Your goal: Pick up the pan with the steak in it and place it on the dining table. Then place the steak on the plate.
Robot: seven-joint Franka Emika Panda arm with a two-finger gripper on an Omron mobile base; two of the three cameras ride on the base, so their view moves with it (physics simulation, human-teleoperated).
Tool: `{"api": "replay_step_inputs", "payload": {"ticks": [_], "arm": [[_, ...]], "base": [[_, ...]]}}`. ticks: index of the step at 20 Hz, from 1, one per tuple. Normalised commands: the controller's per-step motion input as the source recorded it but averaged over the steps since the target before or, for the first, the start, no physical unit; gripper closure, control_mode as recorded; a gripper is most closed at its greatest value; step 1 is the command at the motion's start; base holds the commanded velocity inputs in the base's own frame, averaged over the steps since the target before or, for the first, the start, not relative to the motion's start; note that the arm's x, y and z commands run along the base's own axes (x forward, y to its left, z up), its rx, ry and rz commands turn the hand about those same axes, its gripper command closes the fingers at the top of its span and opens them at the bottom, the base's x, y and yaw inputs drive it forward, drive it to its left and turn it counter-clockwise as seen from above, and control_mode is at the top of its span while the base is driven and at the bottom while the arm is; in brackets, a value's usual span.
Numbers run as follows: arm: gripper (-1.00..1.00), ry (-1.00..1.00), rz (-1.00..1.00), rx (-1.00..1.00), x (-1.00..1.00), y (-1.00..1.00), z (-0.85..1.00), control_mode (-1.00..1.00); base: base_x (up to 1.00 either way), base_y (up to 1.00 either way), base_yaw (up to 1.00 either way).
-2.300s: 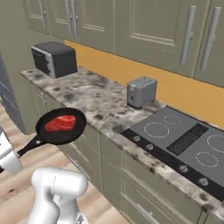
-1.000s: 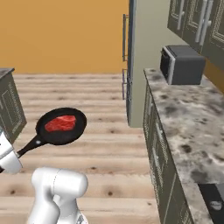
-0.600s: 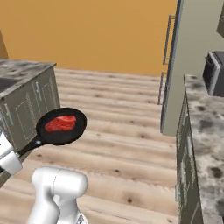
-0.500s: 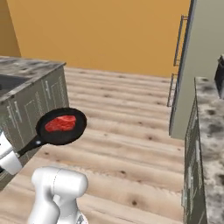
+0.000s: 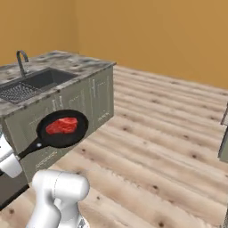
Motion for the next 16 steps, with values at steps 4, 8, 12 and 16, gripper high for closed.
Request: {"api": "replay_step_inputs", "payload": {"ticks": [4,8,12,16], "arm": [[1.0,0.0,0.0,0.0,0.0,0.0,0.0,1.0],[1.0,0.0,0.0,0.0,0.0,0.0,0.0,1.0],[1.0,0.0,0.0,0.0,0.0,0.0,0.0,1.0],[1.0,0.0,0.0,0.0,0.0,0.0,0.0,1.0]], "base": [[0.0,0.0,0.5],[0.0,0.0,0.5],[0.0,0.0,0.5],[0.0,0.0,0.5]]}}
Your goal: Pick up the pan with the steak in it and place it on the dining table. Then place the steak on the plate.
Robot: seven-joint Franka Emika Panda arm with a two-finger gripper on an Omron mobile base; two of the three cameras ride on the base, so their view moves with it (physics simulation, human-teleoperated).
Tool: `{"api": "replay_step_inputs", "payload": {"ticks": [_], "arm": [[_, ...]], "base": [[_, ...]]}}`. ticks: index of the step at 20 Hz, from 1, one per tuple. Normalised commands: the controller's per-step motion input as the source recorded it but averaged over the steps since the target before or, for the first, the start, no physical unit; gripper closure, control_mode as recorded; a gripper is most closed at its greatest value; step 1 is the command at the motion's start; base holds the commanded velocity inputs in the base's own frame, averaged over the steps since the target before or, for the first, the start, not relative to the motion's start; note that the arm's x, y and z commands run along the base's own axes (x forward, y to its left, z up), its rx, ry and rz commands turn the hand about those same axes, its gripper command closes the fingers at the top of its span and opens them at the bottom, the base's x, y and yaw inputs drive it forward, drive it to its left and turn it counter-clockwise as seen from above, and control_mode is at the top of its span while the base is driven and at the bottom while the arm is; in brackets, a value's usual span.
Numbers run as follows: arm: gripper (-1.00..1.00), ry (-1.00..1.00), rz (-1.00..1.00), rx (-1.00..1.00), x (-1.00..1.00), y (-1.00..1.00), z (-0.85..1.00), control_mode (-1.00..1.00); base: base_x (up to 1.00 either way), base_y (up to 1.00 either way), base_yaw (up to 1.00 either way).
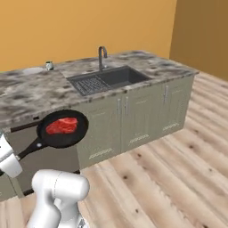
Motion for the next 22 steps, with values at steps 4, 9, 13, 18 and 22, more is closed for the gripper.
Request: {"api": "replay_step_inputs", "payload": {"ticks": [4,9,13,18,22], "arm": [[1.0,0.0,0.0,0.0,0.0,0.0,0.0,1.0],[1.0,0.0,0.0,0.0,0.0,0.0,0.0,1.0],[1.0,0.0,0.0,0.0,0.0,0.0,0.0,1.0],[1.0,0.0,0.0,0.0,0.0,0.0,0.0,1.0],[1.0,0.0,0.0,0.0,0.0,0.0,0.0,1.0]], "base": [[0.0,0.0,0.5],[0.0,0.0,0.5],[0.0,0.0,0.5],[0.0,0.0,0.5],[-0.02,0.0,0.5]]}}
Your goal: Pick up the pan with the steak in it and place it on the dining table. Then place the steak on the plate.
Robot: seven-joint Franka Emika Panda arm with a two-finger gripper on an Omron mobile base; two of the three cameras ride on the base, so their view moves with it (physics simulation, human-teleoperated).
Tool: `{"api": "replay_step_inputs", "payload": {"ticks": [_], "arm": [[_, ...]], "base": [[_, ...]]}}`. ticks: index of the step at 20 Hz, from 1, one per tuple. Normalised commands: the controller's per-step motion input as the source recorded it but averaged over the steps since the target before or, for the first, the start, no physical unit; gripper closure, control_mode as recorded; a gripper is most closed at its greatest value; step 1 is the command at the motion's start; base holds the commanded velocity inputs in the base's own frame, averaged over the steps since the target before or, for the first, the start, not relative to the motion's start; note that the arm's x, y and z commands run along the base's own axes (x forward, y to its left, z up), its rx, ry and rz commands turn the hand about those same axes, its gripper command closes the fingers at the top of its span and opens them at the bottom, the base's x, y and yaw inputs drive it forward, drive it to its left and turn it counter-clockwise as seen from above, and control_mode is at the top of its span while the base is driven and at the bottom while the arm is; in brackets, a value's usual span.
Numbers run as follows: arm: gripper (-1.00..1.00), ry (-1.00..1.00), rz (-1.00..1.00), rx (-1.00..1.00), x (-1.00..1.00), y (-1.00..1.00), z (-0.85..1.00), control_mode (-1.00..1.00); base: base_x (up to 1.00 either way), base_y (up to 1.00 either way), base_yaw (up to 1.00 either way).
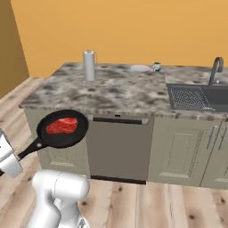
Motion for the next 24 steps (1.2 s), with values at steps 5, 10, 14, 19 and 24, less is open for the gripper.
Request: {"api": "replay_step_inputs", "payload": {"ticks": [5,10,14,19,24], "arm": [[1.0,0.0,0.0,0.0,0.0,0.0,0.0,1.0],[1.0,0.0,0.0,0.0,0.0,0.0,0.0,1.0],[1.0,0.0,0.0,0.0,0.0,0.0,0.0,1.0],[1.0,0.0,0.0,0.0,0.0,0.0,0.0,1.0],[1.0,0.0,0.0,0.0,0.0,0.0,0.0,1.0]], "base": [[0.09,0.32,0.18],[0.41,0.86,0.04],[0.49,0.98,0.02],[0.45,1.0,0.03],[0.42,1.0,0.02]]}}
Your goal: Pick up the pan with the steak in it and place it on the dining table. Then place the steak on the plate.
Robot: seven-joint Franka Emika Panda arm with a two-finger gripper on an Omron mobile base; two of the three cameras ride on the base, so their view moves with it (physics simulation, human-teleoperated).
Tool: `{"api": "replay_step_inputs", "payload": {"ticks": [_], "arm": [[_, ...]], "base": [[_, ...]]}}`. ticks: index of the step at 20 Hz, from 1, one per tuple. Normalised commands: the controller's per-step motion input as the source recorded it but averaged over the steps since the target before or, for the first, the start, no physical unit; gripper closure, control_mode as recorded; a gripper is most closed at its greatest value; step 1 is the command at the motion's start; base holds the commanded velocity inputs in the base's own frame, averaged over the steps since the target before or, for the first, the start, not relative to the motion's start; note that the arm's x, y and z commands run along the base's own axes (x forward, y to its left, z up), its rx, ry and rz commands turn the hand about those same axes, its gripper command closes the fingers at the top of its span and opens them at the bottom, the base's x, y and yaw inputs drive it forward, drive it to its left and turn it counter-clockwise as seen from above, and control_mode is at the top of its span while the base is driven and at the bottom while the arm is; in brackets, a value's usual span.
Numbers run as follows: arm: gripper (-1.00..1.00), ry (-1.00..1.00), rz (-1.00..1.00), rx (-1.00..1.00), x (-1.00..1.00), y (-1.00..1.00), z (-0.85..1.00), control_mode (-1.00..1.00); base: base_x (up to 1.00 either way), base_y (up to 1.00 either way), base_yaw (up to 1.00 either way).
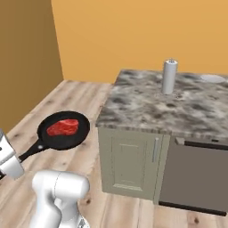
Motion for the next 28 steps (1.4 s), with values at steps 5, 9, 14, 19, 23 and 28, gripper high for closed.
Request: {"api": "replay_step_inputs", "payload": {"ticks": [5,9,14,19,23,28], "arm": [[1.0,0.0,0.0,0.0,0.0,0.0,0.0,1.0],[1.0,0.0,0.0,0.0,0.0,0.0,0.0,1.0],[1.0,0.0,0.0,0.0,0.0,0.0,0.0,1.0],[1.0,0.0,0.0,0.0,0.0,0.0,0.0,1.0],[1.0,0.0,0.0,0.0,0.0,0.0,0.0,1.0],[1.0,0.0,0.0,0.0,0.0,0.0,0.0,1.0]], "base": [[0.41,1.0,0.02],[0.41,1.0,0.01],[0.37,1.0,0.0],[0.12,0.71,0.01],[0.0,0.0,0.0],[0.66,-0.02,-0.05]]}}
